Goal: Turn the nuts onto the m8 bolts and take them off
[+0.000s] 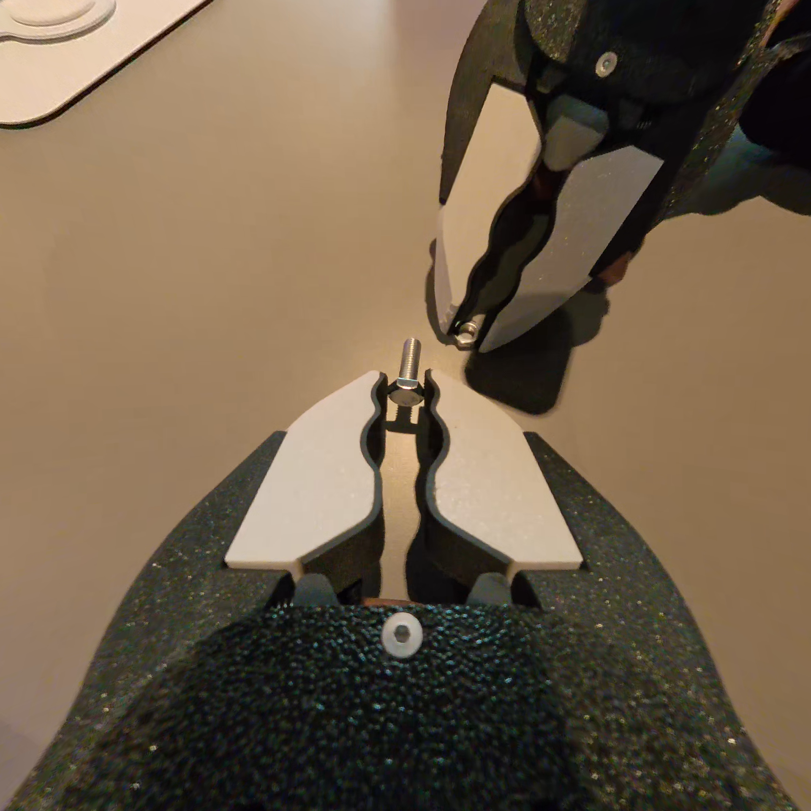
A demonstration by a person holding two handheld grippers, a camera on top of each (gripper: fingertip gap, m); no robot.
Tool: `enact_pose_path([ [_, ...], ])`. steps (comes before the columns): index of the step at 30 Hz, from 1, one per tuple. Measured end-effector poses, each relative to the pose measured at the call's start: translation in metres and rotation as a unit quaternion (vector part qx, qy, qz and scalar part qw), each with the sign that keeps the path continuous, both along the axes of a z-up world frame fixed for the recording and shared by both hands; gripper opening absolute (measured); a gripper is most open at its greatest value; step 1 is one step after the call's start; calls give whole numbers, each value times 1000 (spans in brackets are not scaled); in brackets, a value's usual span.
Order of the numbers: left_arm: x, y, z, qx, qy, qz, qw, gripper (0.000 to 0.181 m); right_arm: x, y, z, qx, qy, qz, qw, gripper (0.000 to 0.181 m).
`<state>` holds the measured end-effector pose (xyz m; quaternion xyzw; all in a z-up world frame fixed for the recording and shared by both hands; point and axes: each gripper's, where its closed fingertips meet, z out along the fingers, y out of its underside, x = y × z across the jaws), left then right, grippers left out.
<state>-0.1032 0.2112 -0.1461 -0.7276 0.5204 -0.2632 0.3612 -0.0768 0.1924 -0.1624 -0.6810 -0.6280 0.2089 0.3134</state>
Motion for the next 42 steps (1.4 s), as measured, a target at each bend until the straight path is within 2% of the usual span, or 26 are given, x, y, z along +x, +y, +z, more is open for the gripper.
enact_pose_path([
  [6, 2, 8, 7, 19, -21, 14, 999, 15, 4, 6, 2, 13, 4, -27, 1000, 14],
  [9, 9, 18, 19, 44, -54, 27, 997, 15, 9, 14, 17, 22, 58, -54, 997, 14],
  [12, 29, 27, 42, 58, -125, 35, 990, 15, 28, 26, 43, 30, 146, -84, 985, 14],
  [14, 51, 35, 62, 72, -170, 28, 982, 15, 44, 29, 73, 20, 249, -85, 965, 14],
  [16, 76, 47, 82, 98, -213, 24, 972, 15, 64, 33, 105, 7, 356, -83, 931, 14],
  [19, 112, 70, 99, 111, -290, 39, 950, 15, 91, 44, 131, 14, 439, -89, 894, 14],
  [22, 123, 73, 109, 146, -370, 65, 915, 15, 104, 44, 136, 53, 455, -92, 884, 14],
  [26, 119, 50, 114, 182, -384, 25, 905, 15, 108, 31, 135, 58, 485, -97, 867, 14],
  [35, 105, 38, 116, 137, -405, 2, 904, 15, 99, 14, 136, 64, 482, -67, 871, 14],
  [38, 110, 28, 112, 131, -389, -32, 911, 14, 94, 9, 138, 88, 463, -53, 881, 14],
  [42, 112, 11, 112, 111, -391, -75, 911, 14, 100, 7, 152, 89, 485, -57, 868, 14],
])
